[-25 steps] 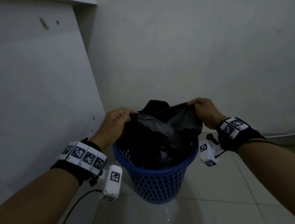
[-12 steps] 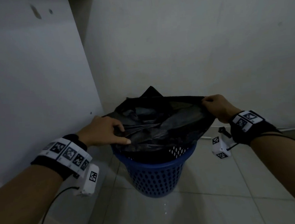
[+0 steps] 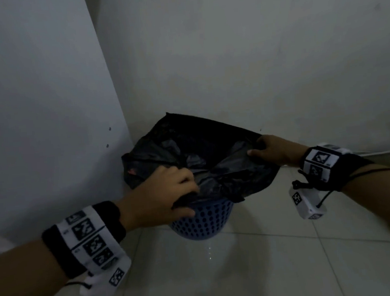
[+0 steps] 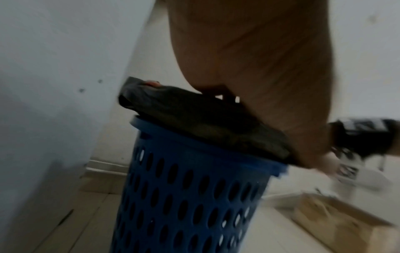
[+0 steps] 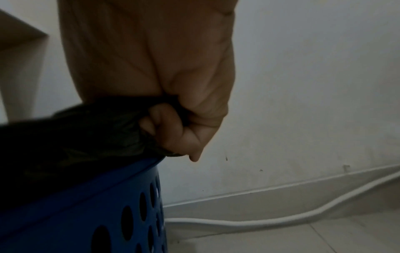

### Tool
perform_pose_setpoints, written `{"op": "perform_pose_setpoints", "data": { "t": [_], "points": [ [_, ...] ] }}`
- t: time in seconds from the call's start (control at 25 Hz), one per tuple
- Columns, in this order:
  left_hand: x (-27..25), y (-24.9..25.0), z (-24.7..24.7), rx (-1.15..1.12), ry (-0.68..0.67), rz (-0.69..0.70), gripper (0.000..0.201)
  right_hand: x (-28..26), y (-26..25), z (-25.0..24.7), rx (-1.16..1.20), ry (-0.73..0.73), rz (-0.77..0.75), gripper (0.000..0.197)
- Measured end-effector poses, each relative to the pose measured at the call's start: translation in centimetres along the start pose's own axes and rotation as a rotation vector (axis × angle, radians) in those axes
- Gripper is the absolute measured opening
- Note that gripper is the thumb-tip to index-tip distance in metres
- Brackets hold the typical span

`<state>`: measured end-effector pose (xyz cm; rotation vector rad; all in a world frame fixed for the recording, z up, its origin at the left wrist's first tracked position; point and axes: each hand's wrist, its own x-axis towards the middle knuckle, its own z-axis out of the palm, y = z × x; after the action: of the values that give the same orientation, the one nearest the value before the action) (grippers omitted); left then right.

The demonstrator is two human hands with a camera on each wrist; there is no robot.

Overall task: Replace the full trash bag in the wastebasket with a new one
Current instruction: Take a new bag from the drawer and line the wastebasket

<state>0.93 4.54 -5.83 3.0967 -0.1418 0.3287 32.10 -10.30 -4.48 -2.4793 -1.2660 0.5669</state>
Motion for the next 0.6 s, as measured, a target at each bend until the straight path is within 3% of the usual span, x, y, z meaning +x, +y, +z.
{"op": "perform_pose_setpoints", "data": {
  "t": [0.04,0.08,0.24,0.44,0.6],
  "points": [
    [-0.2,0.3,0.6,0.062,0.035,0.074,0.018,-0.3,0.0,0.0,-0.028,0.021,-0.016,0.044],
    [-0.6,0.4,1.2,0.114,0.068,0.134,0.012,-0.6,0.2,0.2,-0.037,0.058,-0.017,0.045],
    [-2.8,0.1,3.4,0.290,0.098,0.270,0.031,-2.5,0.8,2.8,0.081,0.297,-0.041,0.056],
    [-5.9,-0.8,7.6,0.271,0.042,0.068,0.024,-3.9,2.8,7.6,0.284,0.356,-0.067,0.050],
    [-7.1,-0.2,7.5,0.056,0.224,-0.239,0.047,-2.9,4.0,9.0,0.320,0.407,-0.119,0.046]
  ]
}}
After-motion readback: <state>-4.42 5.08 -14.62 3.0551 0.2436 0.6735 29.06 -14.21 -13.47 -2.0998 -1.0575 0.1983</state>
